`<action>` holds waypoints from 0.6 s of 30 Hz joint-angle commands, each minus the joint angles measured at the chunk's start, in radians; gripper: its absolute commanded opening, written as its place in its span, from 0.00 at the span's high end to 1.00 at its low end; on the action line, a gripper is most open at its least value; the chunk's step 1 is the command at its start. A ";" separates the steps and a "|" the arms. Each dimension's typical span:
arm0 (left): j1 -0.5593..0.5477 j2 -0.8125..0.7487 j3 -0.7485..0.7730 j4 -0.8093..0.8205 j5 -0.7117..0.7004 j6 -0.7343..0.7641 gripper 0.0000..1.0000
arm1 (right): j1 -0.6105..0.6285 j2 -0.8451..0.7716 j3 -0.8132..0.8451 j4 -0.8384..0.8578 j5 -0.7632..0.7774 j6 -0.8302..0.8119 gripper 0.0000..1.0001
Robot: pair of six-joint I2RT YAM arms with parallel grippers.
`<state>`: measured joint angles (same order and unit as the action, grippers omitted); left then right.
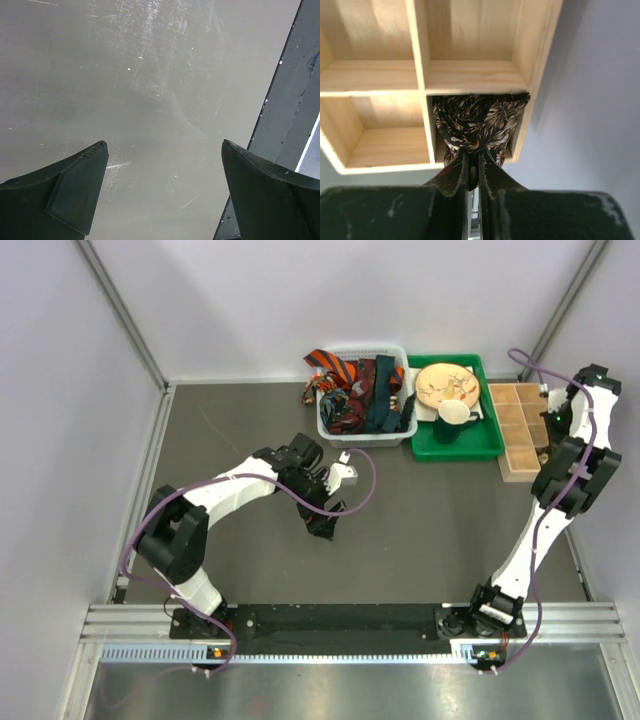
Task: Roll the ties
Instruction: Place the tie in the storage box.
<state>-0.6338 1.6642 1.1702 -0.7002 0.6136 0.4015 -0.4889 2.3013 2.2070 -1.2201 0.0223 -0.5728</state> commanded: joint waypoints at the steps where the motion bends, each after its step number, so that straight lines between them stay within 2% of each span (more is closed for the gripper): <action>1: 0.002 -0.047 -0.010 0.027 0.032 -0.010 0.01 | -0.008 0.052 0.037 0.025 0.025 0.005 1.00; 10: 0.002 -0.046 -0.015 0.025 0.031 -0.013 0.01 | -0.007 0.023 -0.017 0.105 0.031 0.031 0.99; 13: 0.002 -0.052 -0.014 0.036 0.015 -0.023 0.01 | -0.007 -0.028 -0.023 0.110 0.030 0.031 0.82; 14: 0.002 -0.052 -0.011 0.038 0.003 -0.026 0.01 | -0.007 -0.043 -0.029 0.110 0.030 0.030 0.71; 18: 0.014 -0.054 0.023 0.039 -0.008 -0.038 0.01 | -0.007 -0.129 -0.032 0.105 0.022 0.022 0.51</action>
<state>-0.6331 1.6592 1.1610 -0.6937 0.6083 0.3859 -0.4873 2.3089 2.1727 -1.1645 0.0425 -0.5457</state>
